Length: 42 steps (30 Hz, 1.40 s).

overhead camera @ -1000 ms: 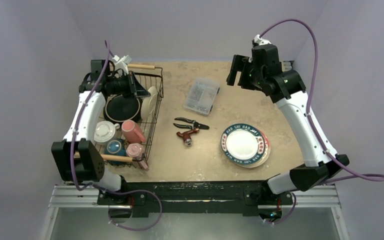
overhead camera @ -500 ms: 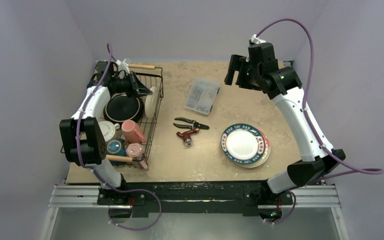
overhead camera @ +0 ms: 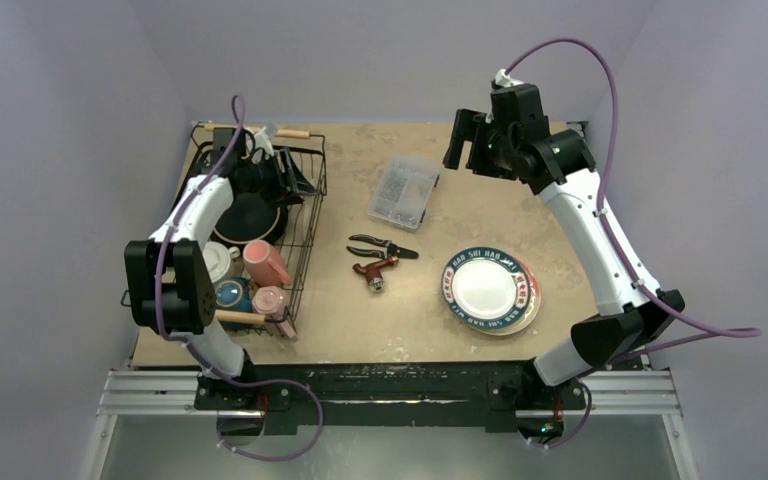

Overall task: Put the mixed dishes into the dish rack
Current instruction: Insert the plate into the dish rack, then move the dish rack to the center of the board.

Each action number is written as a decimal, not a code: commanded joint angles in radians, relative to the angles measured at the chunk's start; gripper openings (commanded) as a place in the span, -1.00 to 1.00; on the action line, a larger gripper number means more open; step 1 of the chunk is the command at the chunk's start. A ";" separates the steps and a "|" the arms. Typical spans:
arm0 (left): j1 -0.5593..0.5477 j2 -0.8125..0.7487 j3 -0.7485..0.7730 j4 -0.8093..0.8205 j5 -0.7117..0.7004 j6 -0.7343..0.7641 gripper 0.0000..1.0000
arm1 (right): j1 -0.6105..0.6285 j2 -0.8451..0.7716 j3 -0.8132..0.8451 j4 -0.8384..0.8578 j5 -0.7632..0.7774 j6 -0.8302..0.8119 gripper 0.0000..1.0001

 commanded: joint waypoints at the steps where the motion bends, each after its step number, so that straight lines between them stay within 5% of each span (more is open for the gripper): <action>1: -0.042 -0.137 0.046 -0.131 -0.139 0.113 0.19 | 0.003 -0.019 -0.009 0.065 -0.029 -0.005 0.67; 8: -0.152 -0.289 0.047 -0.281 -0.401 0.162 0.39 | 0.003 -0.041 -0.087 0.132 -0.073 -0.018 0.68; 14: -0.268 -0.421 -0.008 -0.383 -0.499 0.219 0.12 | 0.004 -0.065 -0.141 0.173 -0.082 -0.039 0.68; 23: -0.371 -0.348 -0.046 -0.482 -0.600 0.336 0.24 | 0.004 -0.060 -0.163 0.212 -0.104 -0.040 0.69; 32: -0.377 -0.263 -0.076 -0.485 -0.622 0.514 0.04 | 0.004 -0.098 -0.244 0.274 -0.101 -0.036 0.68; 42: -0.377 -0.324 -0.119 -0.478 -0.673 0.720 -0.90 | 0.003 -0.131 -0.306 0.322 -0.129 -0.007 0.68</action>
